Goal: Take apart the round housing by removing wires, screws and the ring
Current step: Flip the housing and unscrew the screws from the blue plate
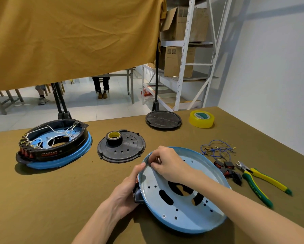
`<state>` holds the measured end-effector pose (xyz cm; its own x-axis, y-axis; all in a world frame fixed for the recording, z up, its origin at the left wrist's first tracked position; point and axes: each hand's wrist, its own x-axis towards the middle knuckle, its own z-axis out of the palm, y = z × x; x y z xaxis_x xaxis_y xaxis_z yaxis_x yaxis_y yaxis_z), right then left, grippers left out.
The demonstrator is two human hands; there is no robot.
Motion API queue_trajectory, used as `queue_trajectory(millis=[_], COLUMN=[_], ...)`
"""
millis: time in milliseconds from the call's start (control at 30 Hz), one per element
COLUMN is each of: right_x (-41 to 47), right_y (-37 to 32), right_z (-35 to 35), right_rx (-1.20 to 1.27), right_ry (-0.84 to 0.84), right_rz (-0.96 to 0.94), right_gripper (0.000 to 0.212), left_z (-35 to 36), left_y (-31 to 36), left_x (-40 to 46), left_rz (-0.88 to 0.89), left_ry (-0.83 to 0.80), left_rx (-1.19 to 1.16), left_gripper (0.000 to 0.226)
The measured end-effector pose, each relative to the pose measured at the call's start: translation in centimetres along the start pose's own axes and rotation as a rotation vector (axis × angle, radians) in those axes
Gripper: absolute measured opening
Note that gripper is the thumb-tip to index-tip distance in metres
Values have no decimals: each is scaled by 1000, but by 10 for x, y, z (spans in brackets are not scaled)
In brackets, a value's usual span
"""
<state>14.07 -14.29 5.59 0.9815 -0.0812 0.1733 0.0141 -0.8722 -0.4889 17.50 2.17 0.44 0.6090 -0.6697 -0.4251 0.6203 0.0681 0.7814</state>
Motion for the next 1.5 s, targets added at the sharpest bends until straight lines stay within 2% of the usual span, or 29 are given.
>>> queue_trajectory(millis=[100,233,333,367,433,533,600,767,900,1033,1133,1233,1300,1433,1500], right_x=[0,0,0,1,2,2,2,4,4,6,3,1,2,3,1], right_y=[2,3,3,2,3,4,1,0,0,-2,1,4,3,3,1], right_z=[3,5,4,3,0,4,4,-4,2,-3,-5,-1,0,-8,-11], right_rx=[24,-20,-31,-31,-16,-39,-55,-20,-90,-72,-51,-98,-84,-67,-45], right_ry=[15,97,40,17,-2,63,58,-3,72,-26,10,69,48,-33,-42], right_rz=[24,54,-14,-34,-10,43,10,-4,35,-28,-31,6,-22,-58,-44], right_gripper=[5,17,7,10,5,19,15,8,23,12,7,22,20,11,19], left_z=[0,-1,0,0,0,-1,0,0,2,2,3,3,3,0,0], left_y=[0,0,0,1,0,-1,-2,-2,-3,-5,-6,-6,-7,-6,-6], left_x=[0,-2,-2,-2,-2,-1,1,2,2,4,4,4,4,5,5], left_rz=[3,3,-3,-1,6,23,34,64,75,92,102,97,101,98,91], left_ry=[2,5,3,3,2,30,42,23,47,53,43,61,62,50,43], left_rx=[5,14,10,12,16,52,78,114,124,127,136,147,147,147,151], left_gripper=[66,64,68,69,68,71,73,55,69,68,60,72,73,56,59])
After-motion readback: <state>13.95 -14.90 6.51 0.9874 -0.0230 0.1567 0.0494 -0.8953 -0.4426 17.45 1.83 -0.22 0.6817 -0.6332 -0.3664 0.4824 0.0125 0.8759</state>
